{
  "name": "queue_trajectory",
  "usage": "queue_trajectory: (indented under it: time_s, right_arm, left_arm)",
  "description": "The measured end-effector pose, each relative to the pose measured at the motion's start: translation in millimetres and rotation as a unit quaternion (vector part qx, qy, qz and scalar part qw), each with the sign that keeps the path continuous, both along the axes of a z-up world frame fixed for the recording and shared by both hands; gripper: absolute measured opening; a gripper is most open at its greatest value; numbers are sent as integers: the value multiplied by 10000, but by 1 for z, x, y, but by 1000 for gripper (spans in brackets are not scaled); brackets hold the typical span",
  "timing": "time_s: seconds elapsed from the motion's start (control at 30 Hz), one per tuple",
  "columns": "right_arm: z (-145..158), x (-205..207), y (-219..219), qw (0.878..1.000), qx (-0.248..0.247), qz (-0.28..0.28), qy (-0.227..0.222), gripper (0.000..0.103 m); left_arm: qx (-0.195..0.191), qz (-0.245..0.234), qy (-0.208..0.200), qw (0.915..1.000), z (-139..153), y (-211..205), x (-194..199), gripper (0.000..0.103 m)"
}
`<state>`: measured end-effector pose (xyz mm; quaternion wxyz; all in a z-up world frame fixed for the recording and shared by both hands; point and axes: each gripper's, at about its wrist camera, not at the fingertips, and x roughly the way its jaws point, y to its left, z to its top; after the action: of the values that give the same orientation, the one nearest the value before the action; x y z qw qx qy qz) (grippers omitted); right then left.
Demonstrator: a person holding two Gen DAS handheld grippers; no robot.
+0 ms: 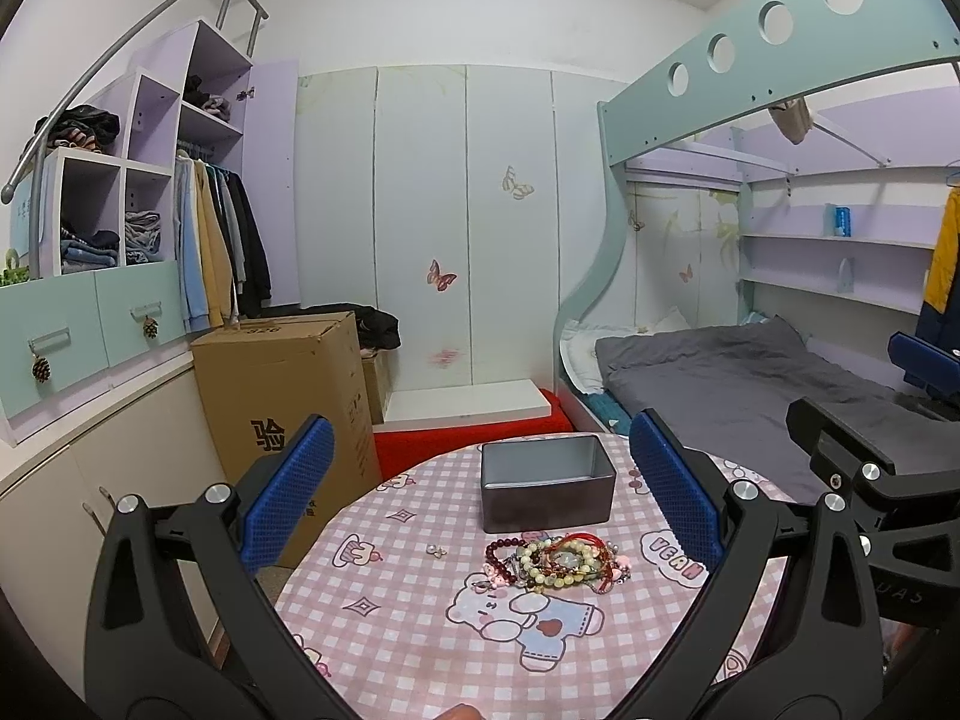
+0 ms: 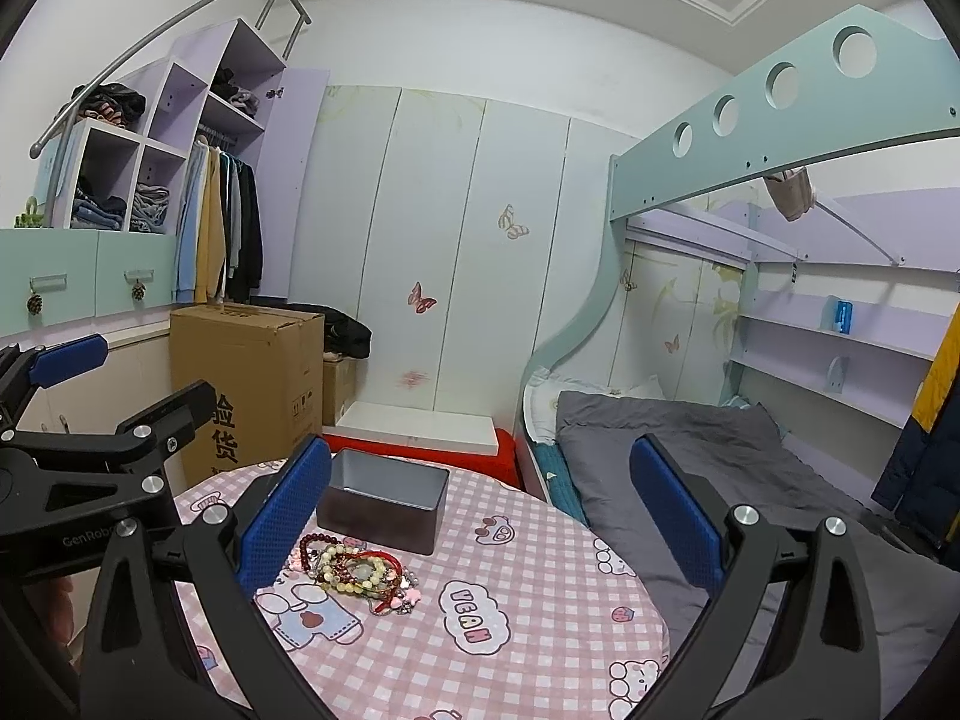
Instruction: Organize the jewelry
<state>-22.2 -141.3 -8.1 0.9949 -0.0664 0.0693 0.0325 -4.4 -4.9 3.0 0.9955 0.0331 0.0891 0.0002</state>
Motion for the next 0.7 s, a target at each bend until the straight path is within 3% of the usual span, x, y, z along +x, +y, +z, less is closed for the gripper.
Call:
queue_trajectory:
  time_s: [0.7]
  right_arm:
    - [1, 0, -1, 10000, 14, 10, 23, 96]
  left_arm:
    - [-15, -7, -5, 10000, -2, 2, 0, 97]
